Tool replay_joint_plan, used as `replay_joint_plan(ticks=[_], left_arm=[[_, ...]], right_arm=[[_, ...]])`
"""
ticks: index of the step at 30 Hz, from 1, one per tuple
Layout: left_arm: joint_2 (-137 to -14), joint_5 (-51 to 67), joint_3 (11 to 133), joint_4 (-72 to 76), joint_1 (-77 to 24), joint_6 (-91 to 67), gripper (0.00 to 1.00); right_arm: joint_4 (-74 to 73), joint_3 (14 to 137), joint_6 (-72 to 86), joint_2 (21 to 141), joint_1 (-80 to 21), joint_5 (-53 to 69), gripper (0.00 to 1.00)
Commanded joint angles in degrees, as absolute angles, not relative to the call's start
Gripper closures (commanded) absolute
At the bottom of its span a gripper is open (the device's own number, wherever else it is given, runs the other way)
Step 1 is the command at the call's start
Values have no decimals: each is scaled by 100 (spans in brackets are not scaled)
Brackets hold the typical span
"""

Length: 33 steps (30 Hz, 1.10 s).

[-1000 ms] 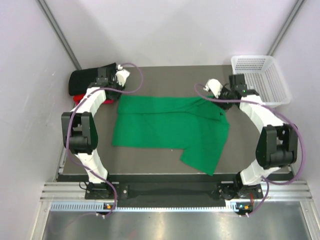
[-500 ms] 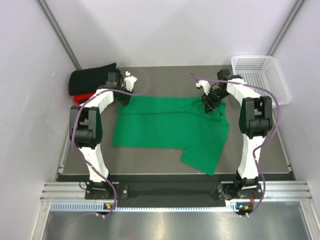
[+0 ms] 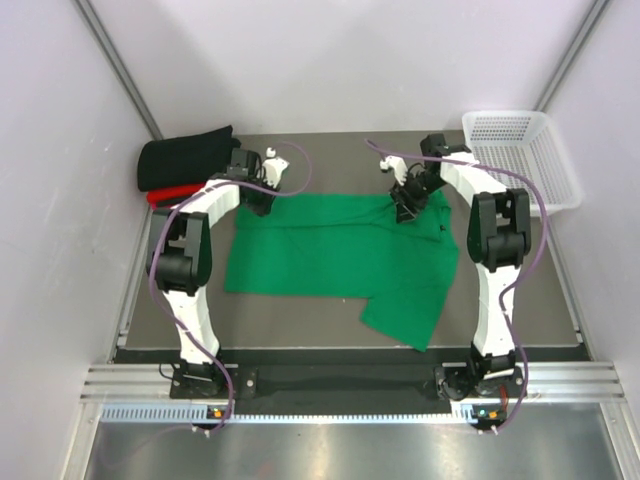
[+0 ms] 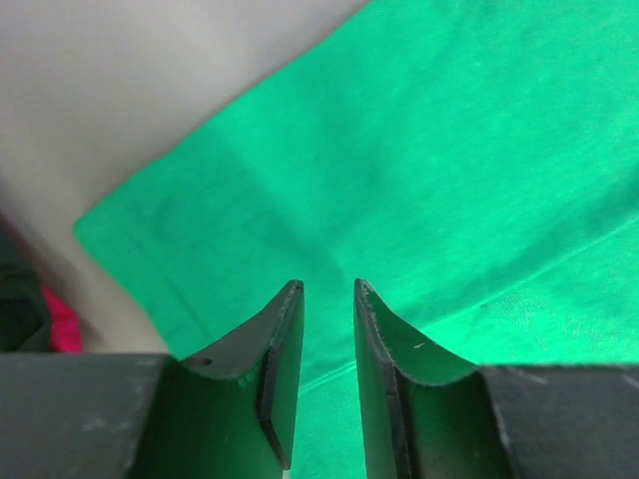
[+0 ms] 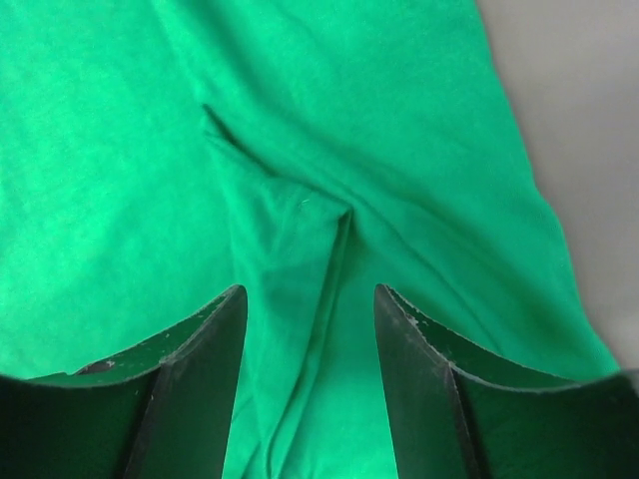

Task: Fold and stack the t-shirts
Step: Fold the tshirt

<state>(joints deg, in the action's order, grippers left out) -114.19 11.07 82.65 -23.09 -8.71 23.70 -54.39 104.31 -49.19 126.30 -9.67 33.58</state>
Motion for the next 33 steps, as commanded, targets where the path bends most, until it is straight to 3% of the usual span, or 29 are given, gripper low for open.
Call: replay_joint_plan(ticks=[1,9,12,14,20,30,32,33], left_arm=[[-11364,1090,8200,-2083,-966,2347,68],[-11373,993,8191,-2100,-1063,2391,68],[-11399,932,8183,-2092,-1090,2408,68],[-11408,905,8183,-2074,-1099,2417,68],[-11461,826,8209,-2057,-1099,2461,68],[-11540,782,8314,-2013,-1099,2470,68],[-11566,774,8341,-1995,-1099,2479,68],[-11575,765,8350,-1978,-1099,2505,68]], right_arm=[[-5423,10818,-4825,12876,-1046,3516,46],[-5388,11206,-4746,13209,-1055,3498,45],[-5519,11320,-4772,13306,-1090,3568,54],[-5651,11338,-4843,13315,-1133,3603,69],[-5748,11118,-4983,13044,-1178,3612,81],[-5722,10084,-4957,11858,-1301,3551,82],[-5669,9775,-4922,11525,-1423,3533,78],[-5625,9460,-4791,11401,-1476,3525,72]])
